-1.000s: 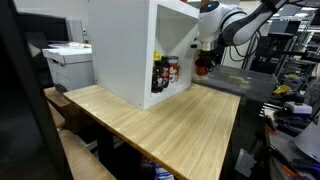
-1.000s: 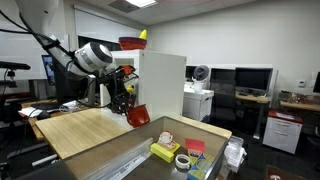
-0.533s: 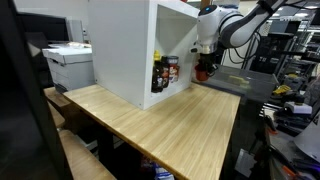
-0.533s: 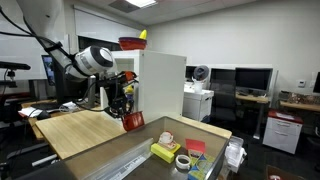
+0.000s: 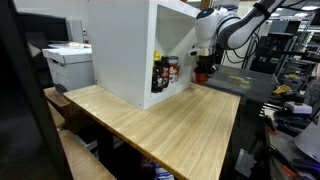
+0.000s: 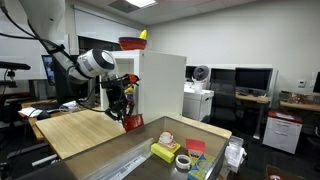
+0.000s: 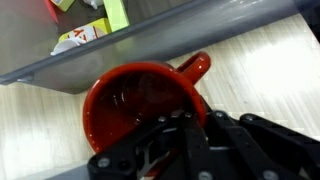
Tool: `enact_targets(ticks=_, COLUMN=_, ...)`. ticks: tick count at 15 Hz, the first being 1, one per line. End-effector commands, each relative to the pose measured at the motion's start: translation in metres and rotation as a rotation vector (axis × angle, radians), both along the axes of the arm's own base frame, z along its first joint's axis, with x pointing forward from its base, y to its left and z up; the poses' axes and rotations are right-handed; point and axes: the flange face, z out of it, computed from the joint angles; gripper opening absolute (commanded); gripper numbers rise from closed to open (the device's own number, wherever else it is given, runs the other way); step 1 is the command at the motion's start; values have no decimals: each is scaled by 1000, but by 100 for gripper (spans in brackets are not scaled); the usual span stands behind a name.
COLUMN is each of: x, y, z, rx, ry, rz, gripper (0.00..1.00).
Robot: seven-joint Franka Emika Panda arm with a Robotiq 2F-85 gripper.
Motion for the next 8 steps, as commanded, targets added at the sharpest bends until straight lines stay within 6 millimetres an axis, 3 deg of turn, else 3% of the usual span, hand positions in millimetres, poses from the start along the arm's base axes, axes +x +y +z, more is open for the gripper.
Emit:
enact_targets(ticks=1, x=12, y=1, z=2, rx=12, ry=25, rz=75, gripper=2)
enact_targets(ticks=8, x=13, y=1, z=2, rx=22, ry=22, rz=108, gripper=2)
